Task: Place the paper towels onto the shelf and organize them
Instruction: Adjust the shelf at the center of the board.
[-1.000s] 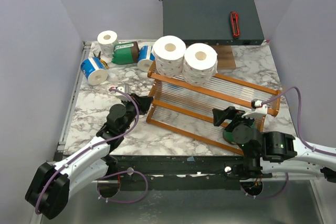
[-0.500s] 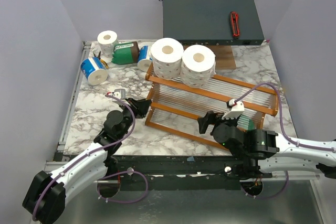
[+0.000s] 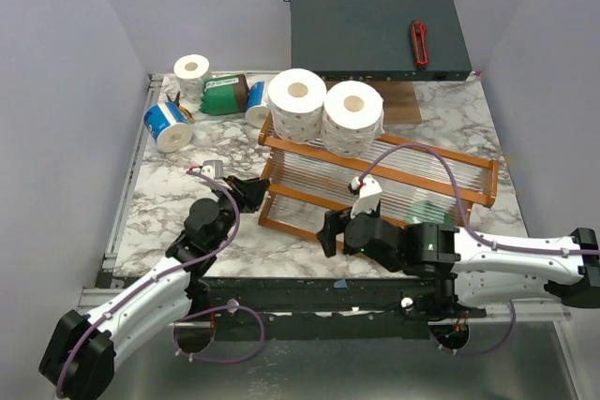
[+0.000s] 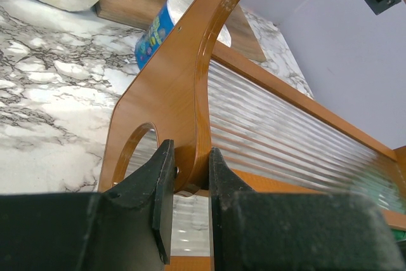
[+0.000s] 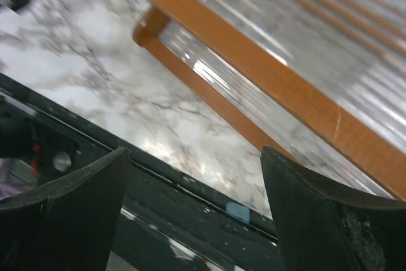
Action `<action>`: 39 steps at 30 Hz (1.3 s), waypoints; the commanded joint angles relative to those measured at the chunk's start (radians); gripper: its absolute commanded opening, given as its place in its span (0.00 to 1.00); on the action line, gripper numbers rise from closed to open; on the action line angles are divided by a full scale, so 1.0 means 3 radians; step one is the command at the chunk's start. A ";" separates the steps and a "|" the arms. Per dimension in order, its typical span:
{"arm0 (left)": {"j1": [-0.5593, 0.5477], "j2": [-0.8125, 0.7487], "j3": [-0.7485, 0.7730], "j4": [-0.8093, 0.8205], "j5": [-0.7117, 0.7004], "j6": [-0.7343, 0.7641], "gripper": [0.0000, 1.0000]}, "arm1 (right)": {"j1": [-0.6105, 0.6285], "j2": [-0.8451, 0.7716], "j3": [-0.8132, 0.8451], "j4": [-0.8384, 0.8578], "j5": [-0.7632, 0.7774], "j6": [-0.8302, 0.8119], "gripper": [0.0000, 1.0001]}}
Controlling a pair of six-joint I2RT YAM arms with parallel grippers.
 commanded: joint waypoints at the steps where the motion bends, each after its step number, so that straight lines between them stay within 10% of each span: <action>1: -0.0003 -0.0025 -0.0161 -0.0426 -0.0103 -0.0252 0.00 | -0.0011 -0.0078 -0.0328 0.0106 -0.0110 -0.0034 0.84; 13: -0.0004 -0.0105 -0.0214 -0.0438 -0.0117 -0.0253 0.00 | -0.0012 0.0024 -0.0746 -0.0359 0.0805 0.0635 0.47; 39: -0.0017 0.0134 -0.0289 -0.0037 0.0096 -0.0305 0.00 | -0.0709 -0.0152 -0.1246 -0.0267 0.0972 0.1694 0.52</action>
